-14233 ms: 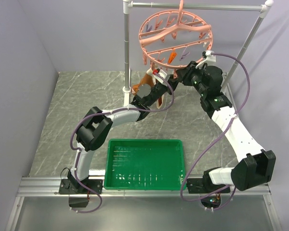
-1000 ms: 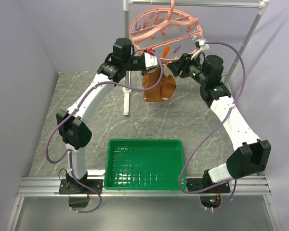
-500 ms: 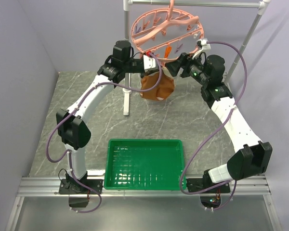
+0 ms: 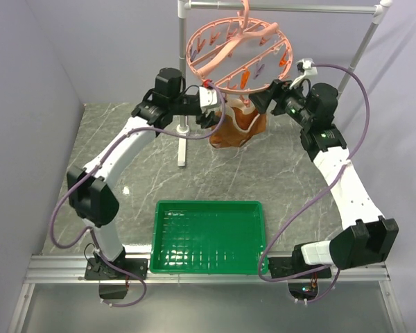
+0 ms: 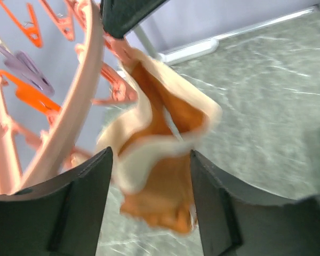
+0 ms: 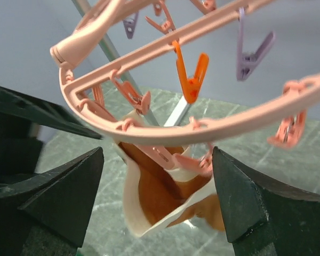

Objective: Clip the underwear to the hanger

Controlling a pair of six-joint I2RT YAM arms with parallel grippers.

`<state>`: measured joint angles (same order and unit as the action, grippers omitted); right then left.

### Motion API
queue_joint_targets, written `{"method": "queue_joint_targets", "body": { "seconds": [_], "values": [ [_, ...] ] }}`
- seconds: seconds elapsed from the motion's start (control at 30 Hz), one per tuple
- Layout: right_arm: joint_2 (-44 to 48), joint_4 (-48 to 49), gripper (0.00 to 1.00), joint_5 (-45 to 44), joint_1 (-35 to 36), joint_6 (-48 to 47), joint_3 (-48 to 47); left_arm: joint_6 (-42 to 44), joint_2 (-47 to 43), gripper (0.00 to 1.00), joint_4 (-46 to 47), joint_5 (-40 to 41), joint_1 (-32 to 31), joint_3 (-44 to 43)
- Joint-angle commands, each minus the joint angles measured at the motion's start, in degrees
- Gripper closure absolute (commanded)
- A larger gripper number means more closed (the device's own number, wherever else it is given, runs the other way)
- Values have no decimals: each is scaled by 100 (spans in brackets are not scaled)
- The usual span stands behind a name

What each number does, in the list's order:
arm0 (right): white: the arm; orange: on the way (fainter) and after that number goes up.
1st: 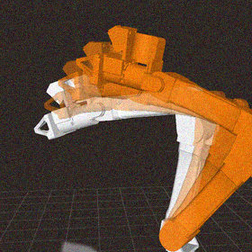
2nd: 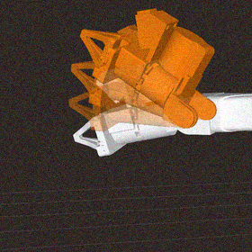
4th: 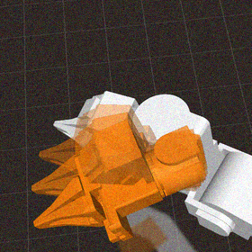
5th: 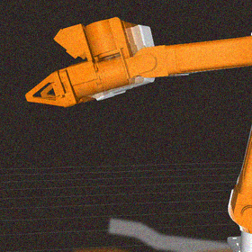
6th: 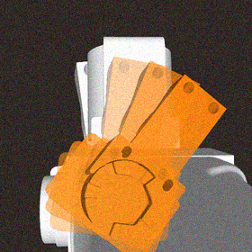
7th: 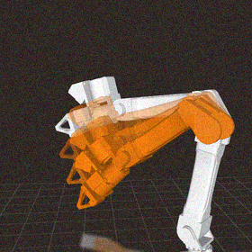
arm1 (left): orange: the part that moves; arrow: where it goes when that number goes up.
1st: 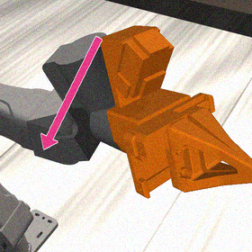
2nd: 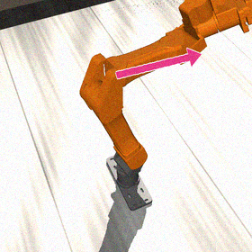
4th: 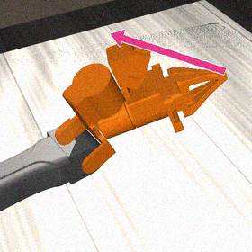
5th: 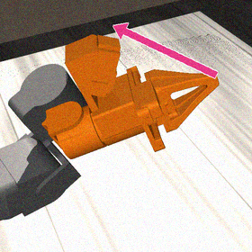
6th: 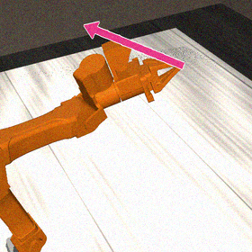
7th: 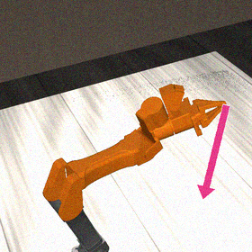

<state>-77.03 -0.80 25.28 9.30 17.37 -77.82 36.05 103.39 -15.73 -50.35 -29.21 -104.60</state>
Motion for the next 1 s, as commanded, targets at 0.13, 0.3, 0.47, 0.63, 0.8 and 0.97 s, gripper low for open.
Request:
{"method": "queue_joint_targets", "body": {
  "seconds": [0.13,0.3,0.47,0.63,0.8,0.97],
  "values": [
    [961,-210,10,504,-253,-506,671,-886,-1417,30,-62,94,38,1107],
    [1313,-412,8,724,-350,-769,926,-2083,-1866,3,-193,262,249,1556],
    [1691,-781,7,628,-394,-1007,1015,-3349,-1937,1,-834,762,617,1609],
    [1824,-1659,6,417,-701,-1112,892,-3814,-1630,1,-2187,1720,1092,1205],
    [2139,-2318,5,189,-904,-1454,1119,-3913,-1603,1,-2629,1766,1848,1617],
    [2351,-2636,4,-259,-1228,-1649,1848,-3948,-1735,1,-2286,2449,2139,2214]
  ]
}}
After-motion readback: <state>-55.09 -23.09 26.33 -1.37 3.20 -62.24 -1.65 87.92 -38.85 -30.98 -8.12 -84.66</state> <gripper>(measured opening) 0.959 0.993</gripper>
